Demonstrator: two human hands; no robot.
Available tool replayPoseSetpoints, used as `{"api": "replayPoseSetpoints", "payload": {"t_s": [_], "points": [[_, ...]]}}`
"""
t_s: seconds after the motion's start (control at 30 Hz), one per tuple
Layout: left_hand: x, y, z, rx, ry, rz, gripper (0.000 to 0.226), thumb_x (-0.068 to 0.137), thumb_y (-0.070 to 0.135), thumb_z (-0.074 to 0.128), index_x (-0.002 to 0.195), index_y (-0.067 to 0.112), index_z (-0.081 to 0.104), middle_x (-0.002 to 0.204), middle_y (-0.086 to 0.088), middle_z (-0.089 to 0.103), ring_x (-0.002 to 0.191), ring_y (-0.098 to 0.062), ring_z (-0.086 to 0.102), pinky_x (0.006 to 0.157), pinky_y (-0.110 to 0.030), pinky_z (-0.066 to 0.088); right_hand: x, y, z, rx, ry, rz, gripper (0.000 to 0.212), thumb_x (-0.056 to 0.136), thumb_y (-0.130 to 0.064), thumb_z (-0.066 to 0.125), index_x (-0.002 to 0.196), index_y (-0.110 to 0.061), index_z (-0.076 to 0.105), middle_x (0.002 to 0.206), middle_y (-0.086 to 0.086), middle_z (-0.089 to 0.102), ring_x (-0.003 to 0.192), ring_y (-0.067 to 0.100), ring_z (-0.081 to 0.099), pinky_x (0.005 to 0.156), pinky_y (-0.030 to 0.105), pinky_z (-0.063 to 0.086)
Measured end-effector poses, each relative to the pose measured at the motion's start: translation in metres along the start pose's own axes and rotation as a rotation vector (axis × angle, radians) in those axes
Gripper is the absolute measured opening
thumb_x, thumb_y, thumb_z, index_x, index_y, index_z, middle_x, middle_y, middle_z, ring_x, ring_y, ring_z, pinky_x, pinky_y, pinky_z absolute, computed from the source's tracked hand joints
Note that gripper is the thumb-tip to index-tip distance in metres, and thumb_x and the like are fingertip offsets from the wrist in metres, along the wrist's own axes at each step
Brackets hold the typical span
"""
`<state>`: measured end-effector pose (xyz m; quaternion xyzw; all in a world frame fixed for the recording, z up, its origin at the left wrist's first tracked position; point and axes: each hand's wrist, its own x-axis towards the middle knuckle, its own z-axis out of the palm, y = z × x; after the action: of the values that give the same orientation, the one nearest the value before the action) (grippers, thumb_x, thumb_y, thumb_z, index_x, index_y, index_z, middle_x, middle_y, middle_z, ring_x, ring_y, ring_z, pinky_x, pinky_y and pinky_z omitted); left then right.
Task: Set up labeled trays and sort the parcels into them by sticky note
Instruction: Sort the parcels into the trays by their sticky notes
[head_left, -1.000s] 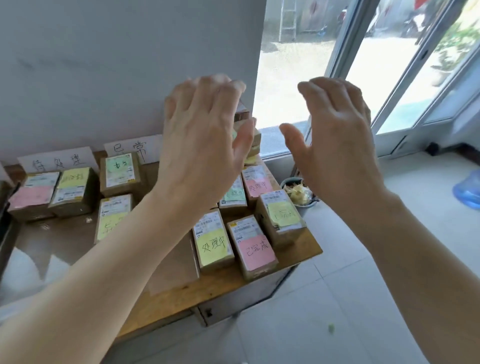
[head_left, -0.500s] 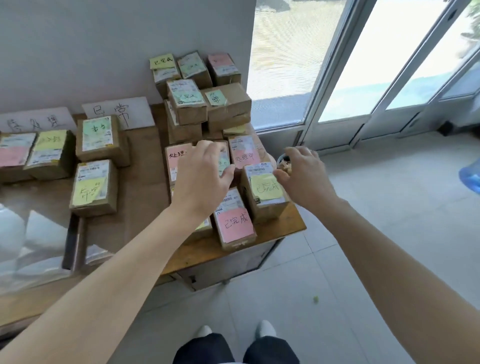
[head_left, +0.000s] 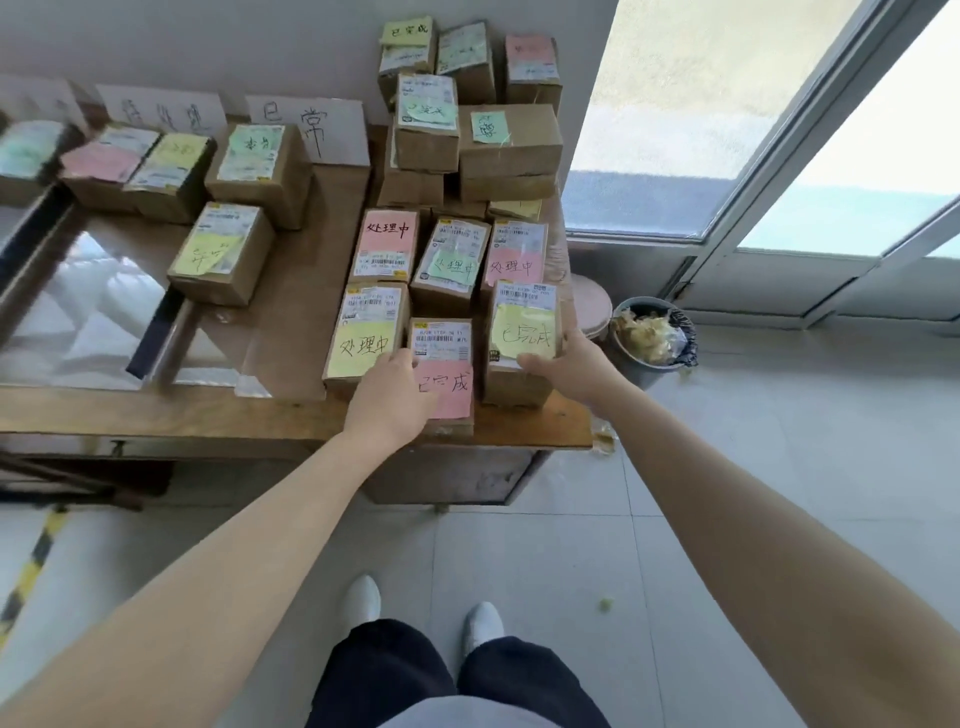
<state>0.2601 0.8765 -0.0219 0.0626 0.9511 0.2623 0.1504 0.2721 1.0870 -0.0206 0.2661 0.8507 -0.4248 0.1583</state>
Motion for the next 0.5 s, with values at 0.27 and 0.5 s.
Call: {"api": "replayPoseSetpoints", "payload": {"t_s": [0.27, 0.5], "points": [[0.003, -0.006, 0.026, -0.241, -0.137, -0.199, 0.042, 0.085, 0.024, 0.064, 0.122, 0.01, 0.051, 0.121, -0.006, 0.06, 0.104, -0.023, 0.057, 0.074, -0.027, 0.042, 0.015, 0.014, 0.005, 0.393, -0.223, 0.213, 0.082, 0.068, -0.043, 0.08, 0.136, -0.021, 0.04, 0.134, -0.001, 0.052, 0.121, 0.025, 0.047, 0.101, 0.048, 0.041], [0.002, -0.001, 0.033, -0.491, -0.183, -0.301, 0.061, 0.085, 0.011, 0.067, 0.133, 0.012, 0.03, 0.12, -0.005, 0.054, 0.105, -0.021, 0.052, 0.085, -0.034, 0.047, 0.021, 0.029, 0.004, 0.473, -0.338, 0.19, 0.059, 0.075, -0.033, 0.077, 0.126, -0.027, 0.047, 0.125, -0.006, 0.054, 0.122, 0.021, 0.045, 0.107, 0.046, 0.036]]}}
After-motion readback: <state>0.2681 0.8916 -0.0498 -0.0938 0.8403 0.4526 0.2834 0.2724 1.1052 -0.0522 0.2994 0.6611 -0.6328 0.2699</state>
